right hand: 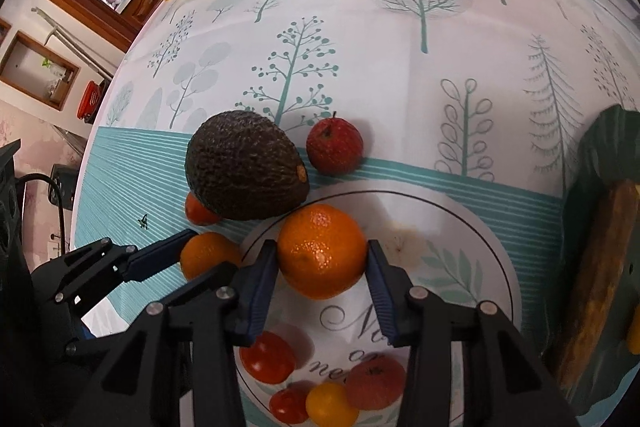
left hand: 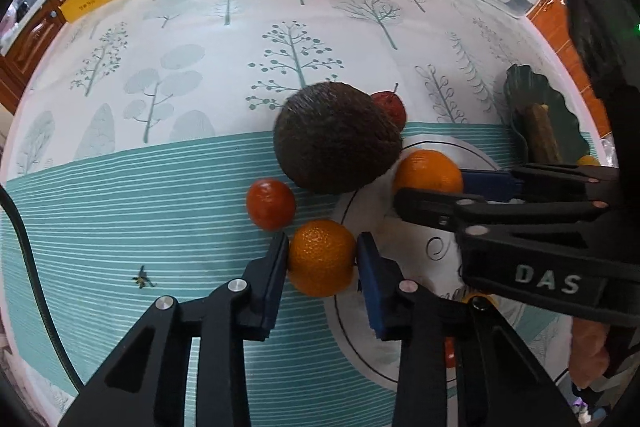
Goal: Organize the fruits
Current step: 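Grasp a small orange with the left tool while the right tool grasps a large orange, then carry the small orange with the left tool while the right tool carries the large orange to the green plate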
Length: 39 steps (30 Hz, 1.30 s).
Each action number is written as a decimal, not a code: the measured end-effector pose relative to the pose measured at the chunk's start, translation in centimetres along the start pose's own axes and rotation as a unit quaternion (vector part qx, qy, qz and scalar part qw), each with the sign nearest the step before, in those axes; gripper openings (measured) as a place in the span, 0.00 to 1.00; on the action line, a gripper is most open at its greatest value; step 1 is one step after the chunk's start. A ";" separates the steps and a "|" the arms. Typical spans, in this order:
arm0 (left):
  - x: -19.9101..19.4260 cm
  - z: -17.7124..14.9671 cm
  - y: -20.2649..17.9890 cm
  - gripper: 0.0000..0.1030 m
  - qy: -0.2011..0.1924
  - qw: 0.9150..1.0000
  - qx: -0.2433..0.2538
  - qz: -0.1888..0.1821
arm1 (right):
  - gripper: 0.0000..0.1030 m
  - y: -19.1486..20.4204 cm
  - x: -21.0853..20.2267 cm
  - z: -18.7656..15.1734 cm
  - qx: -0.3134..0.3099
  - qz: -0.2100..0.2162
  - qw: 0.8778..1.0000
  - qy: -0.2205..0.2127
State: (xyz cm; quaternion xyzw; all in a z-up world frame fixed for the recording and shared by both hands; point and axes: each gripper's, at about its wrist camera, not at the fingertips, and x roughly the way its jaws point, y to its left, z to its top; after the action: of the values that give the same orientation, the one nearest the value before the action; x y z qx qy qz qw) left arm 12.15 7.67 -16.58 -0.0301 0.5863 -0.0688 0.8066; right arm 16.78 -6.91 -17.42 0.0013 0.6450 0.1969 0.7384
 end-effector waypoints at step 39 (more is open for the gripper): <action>-9.9 -1.0 -16.0 0.32 -0.064 0.990 0.119 -0.043 | 0.42 -8.1 -15.7 -11.9 0.072 -0.054 0.988 -0.125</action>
State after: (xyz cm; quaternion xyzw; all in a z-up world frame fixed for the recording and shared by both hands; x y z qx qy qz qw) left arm 7.02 -6.68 -5.48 0.0365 0.5197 -0.1710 0.8363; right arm 6.36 -21.96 -6.56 0.0436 0.5594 0.1080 0.8207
